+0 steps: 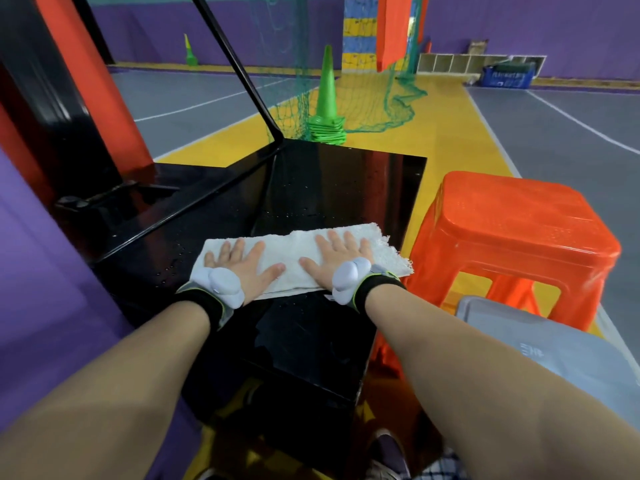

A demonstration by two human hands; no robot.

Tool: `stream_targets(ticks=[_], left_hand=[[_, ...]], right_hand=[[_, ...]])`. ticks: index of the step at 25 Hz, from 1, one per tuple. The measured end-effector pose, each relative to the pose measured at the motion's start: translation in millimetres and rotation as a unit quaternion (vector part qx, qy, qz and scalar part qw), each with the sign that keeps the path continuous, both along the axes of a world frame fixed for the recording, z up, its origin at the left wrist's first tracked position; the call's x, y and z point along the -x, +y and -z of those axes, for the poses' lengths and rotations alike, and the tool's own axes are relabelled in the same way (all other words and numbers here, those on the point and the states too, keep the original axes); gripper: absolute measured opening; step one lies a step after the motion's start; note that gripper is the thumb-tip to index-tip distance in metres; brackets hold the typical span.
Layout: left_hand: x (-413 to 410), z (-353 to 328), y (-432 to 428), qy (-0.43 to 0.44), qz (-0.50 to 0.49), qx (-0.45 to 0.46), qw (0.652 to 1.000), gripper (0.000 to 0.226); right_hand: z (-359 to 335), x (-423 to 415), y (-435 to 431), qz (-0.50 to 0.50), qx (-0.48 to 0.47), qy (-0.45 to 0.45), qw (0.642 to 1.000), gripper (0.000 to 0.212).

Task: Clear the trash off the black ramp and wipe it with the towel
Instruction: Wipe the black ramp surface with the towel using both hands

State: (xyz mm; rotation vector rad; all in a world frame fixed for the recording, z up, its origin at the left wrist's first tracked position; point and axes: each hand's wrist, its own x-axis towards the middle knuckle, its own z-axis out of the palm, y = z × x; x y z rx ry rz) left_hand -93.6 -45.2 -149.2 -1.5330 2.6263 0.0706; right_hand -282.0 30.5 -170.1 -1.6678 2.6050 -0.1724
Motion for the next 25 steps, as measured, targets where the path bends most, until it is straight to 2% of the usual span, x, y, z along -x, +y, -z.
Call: stream_targets(ticks=[8,13,17,23,25], left_hand=[[8.5,4.2,-16.7,0.026,0.000,-0.010,1.000,0.104],[7.9,-3.1,-10.7,0.022,-0.002,-0.012,1.000,0.089],[2.0,-9.8,3.6,0.013,-0.004,-0.020,1.000,0.080],[7.9,-21.9,11.4,-0.026,-0.040,-0.039,0.998,0.079],[17.6,-23.8,13.5,-0.014,-0.049,-0.035,0.998,0.081]], right_hand=[[-12.6,8.5,-7.7,-0.008,-0.037,0.019,0.999,0.079],[-17.8,6.5,-1.5,-0.014,-0.032,0.011,0.999,0.075],[-19.0,-2.0,9.7,0.026,-0.031,0.014,0.999,0.073],[-19.5,-12.0,29.4,0.085,-0.035,0.021,0.996,0.081],[-20.3,-11.8,31.6,0.082,-0.035,0.022,0.996,0.082]])
